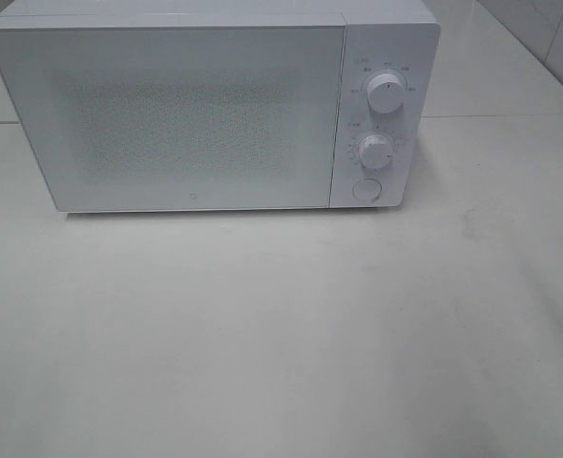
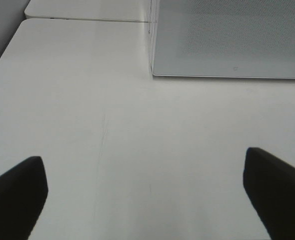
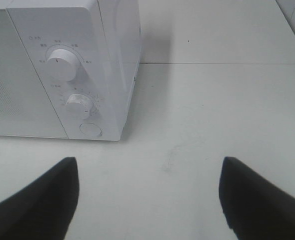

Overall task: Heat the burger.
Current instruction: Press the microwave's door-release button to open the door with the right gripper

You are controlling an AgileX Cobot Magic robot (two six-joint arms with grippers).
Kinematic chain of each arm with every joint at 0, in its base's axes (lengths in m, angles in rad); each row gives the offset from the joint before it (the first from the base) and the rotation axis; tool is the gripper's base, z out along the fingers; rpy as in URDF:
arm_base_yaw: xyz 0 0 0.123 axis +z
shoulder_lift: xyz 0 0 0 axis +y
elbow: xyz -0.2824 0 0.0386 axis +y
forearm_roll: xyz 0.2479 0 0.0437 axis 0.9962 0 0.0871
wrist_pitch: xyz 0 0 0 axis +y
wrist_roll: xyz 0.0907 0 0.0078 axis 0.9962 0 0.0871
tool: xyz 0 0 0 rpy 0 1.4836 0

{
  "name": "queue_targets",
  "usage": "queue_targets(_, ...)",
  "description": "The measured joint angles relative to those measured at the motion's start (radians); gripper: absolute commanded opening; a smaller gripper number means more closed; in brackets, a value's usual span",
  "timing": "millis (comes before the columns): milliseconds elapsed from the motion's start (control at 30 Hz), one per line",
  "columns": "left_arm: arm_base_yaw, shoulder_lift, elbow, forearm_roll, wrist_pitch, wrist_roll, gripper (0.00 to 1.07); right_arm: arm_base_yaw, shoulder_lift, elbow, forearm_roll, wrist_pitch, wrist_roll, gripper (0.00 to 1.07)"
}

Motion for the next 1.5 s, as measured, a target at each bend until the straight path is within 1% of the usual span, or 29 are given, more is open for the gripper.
queue_targets(133,0.0,0.0,0.0,0.0,0.0,0.0,1.0,0.0,0.1,0.0,0.0,-0.097,0.0,0.75)
queue_targets(300,0.0,0.0,0.0,0.0,0.0,0.0,1.0,0.0,0.167,0.0,0.0,-0.181,0.0,0.75)
queue_targets(367,0.0,0.0,0.0,0.0,0.0,0.0,1.0,0.0,0.228,0.0,0.0,-0.267,0.0,0.75)
queue_targets(733,0.0,0.0,0.0,0.0,0.0,0.0,1.0,0.0,0.38,0.002,0.0,-0.468,0.0,0.75)
queue_targets(767,0.0,0.0,0.0,0.0,0.0,0.0,1.0,0.0,0.412,0.014,0.0,-0.527,0.0,0.75)
queue_targets(800,0.0,0.0,0.0,0.0,0.0,0.0,1.0,0.0,0.412,0.014,0.0,-0.527,0.0,0.75)
queue_targets(833,0.0,0.0,0.0,0.0,0.0,0.0,1.0,0.0,0.442,0.039,0.0,-0.609,0.0,0.75)
queue_targets(867,0.0,0.0,0.0,0.0,0.0,0.0,1.0,0.0,0.442,0.039,0.0,-0.609,0.0,0.75)
queue_targets(900,0.0,0.0,0.0,0.0,0.0,0.0,1.0,0.0,0.458,0.056,0.0,-0.646,0.0,0.75)
queue_targets(933,0.0,0.0,0.0,0.0,0.0,0.0,1.0,0.0,0.487,0.088,0.004,-0.731,0.0,0.75)
queue_targets(967,0.0,0.0,0.0,0.0,0.0,0.0,1.0,0.0,0.487,0.088,0.004,-0.731,0.0,0.75)
queue_targets(1000,0.0,0.0,0.0,0.0,0.0,0.0,1.0,0.0,0.52,0.12,0.016,-0.813,-0.005,0.75)
queue_targets(1067,0.0,0.0,0.0,0.0,0.0,0.0,1.0,0.0,0.533,0.132,0.023,-0.849,-0.007,0.75)
queue_targets(1100,0.0,0.0,0.0,0.0,0.0,0.0,1.0,0.004,0.565,0.158,0.049,-0.909,-0.021,0.75)
queue_targets(1133,0.0,0.0,0.0,0.0,0.0,0.0,1.0,0.004,0.565,0.158,0.049,-0.909,-0.021,0.75)
queue_targets(1200,0.0,0.0,0.0,0.0,0.0,0.0,1.0,0.035,0.61,0.185,0.094,-0.982,-0.052,0.75)
queue_targets(1233,0.0,0.0,0.0,0.0,0.0,0.0,1.0,0.035,0.61,0.185,0.094,-0.982,-0.052,0.75)
queue_targets(1267,0.0,0.0,0.0,0.0,0.0,0.0,1.0,0.073,0.645,0.196,0.135,-1.036,-0.087,0.75)
queue_targets(1300,0.0,0.0,0.0,0.0,0.0,0.0,1.0,0.092,0.659,0.2,0.16,-1.062,-0.103,0.75)
queue_targets(1333,0.0,0.0,0.0,0.0,0.0,0.0,1.0,0.092,0.659,0.2,0.16,-1.062,-0.103,0.75)
queue_targets(1367,0.0,0.0,0.0,0.0,0.0,0.0,1.0,0.141,0.697,0.205,0.205,-1.105,-0.142,0.75)
queue_targets(1400,0.0,0.0,0.0,0.0,0.0,0.0,1.0,0.166,0.717,0.206,0.232,-1.125,-0.162,0.75)
queue_targets(1433,0.0,0.0,0.0,0.0,0.0,0.0,1.0,0.166,0.717,0.206,0.232,-1.125,-0.162,0.75)
queue_targets(1467,0.0,0.0,0.0,0.0,0.0,0.0,1.0,0.212,0.75,0.206,0.277,-1.158,-0.191,0.75)
queue_targets(1500,0.0,0.0,0.0,0.0,0.0,0.0,1.0,0.237,0.768,0.206,0.3,-1.178,-0.204,0.75)
